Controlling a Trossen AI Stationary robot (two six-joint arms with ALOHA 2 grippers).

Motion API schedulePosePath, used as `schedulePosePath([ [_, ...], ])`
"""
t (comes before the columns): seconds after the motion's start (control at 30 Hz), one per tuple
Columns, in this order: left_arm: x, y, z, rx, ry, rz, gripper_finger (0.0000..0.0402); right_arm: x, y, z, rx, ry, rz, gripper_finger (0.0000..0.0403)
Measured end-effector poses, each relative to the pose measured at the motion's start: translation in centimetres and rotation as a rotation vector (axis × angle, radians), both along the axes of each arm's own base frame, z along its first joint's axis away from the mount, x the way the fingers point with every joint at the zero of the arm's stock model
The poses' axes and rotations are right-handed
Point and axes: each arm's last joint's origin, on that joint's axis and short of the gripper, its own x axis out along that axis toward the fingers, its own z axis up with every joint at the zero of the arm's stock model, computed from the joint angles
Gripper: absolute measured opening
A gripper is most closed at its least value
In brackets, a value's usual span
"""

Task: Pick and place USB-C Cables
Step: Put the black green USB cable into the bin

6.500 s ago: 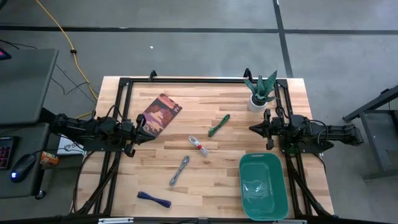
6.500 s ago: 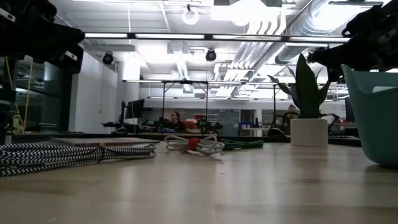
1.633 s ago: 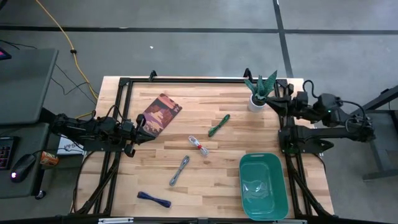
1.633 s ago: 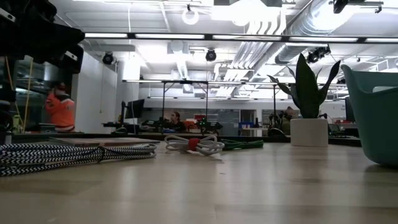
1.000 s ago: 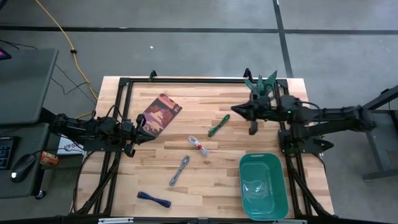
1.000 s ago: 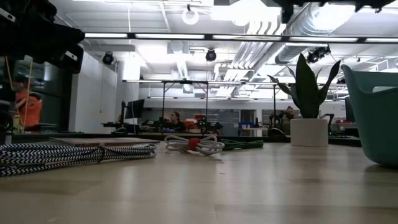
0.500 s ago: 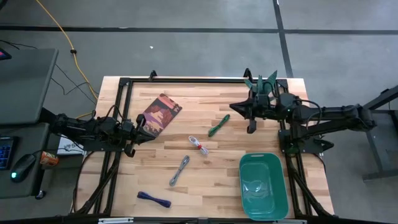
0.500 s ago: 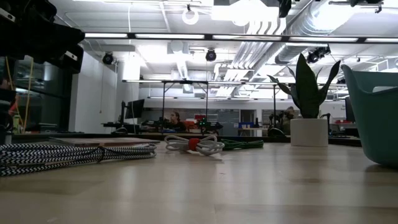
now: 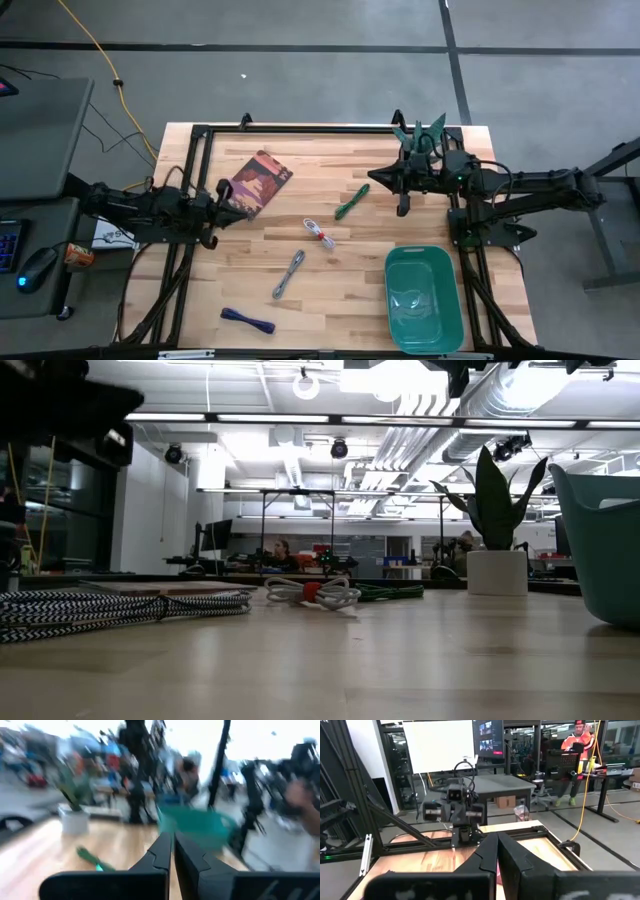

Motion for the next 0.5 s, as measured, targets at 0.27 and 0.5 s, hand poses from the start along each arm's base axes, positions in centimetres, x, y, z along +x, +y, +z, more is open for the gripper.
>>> schedulePosePath([
  [0.27,-0.3,0.5,5.9,0.04,-0.175,0.118,0.0003,0.0,0.0,0.0,-0.003,-0.001,0.0,0.0],
  [0.5,0.9,1.6,14.5,0.1,-0.063,0.258,0.0003,0.0,0.0,0.0,0.003,-0.001,0.0,0.0],
])
